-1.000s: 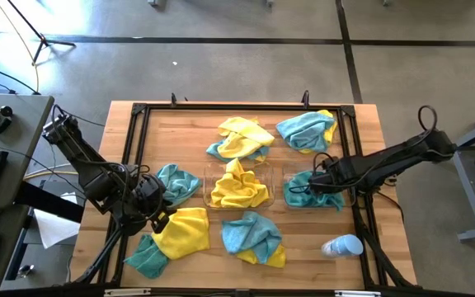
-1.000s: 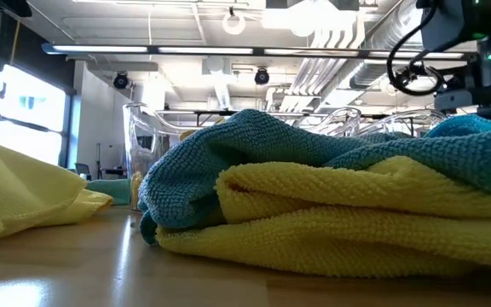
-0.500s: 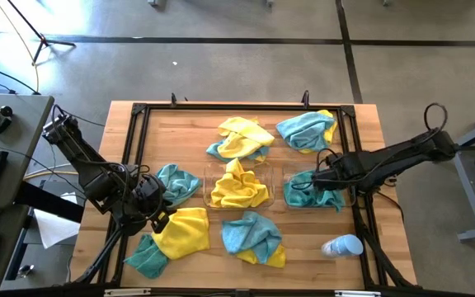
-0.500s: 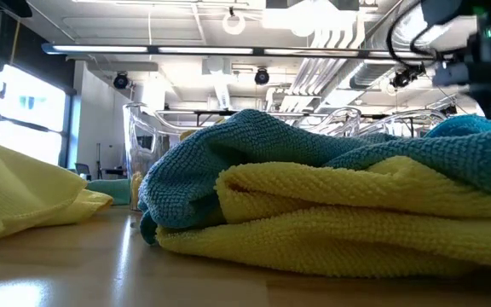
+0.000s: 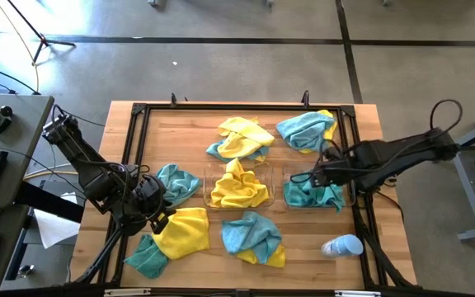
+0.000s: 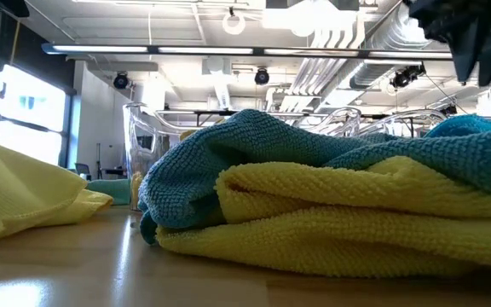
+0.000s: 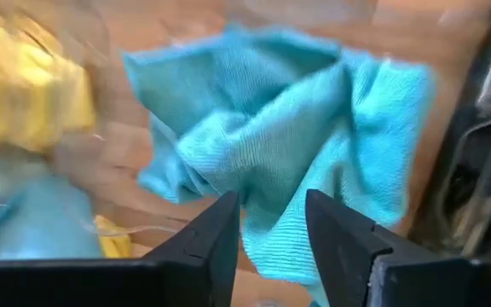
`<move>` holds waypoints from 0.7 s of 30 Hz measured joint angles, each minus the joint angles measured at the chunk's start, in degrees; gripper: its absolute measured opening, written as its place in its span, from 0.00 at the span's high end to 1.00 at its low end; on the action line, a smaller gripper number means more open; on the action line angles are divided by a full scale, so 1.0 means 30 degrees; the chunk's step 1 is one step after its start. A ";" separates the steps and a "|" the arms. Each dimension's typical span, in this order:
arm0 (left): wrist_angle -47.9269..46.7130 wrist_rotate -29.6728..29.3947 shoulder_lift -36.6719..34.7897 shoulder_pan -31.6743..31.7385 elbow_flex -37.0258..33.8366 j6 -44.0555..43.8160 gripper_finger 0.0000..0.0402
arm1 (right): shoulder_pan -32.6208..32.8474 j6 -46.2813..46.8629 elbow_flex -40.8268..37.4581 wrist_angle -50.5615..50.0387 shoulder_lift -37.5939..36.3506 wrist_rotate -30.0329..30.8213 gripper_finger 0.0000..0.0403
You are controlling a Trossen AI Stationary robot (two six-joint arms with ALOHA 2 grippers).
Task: Sort microfiber towel by color & place in baskets
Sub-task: Put the blue microfiber cloth into the right transparent bin
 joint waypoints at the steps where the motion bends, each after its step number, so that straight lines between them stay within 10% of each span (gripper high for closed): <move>1: 0.0003 -0.0002 0.0000 0.0000 0.0000 -0.0059 0.64 | 0.0054 0.0063 -0.0643 0.0545 0.0044 -0.0309 0.69; 21: 0.0042 -0.0286 0.0000 0.0000 0.0000 -0.0290 0.64 | 0.0161 0.1653 -0.9679 0.9145 -0.0039 -0.1749 0.77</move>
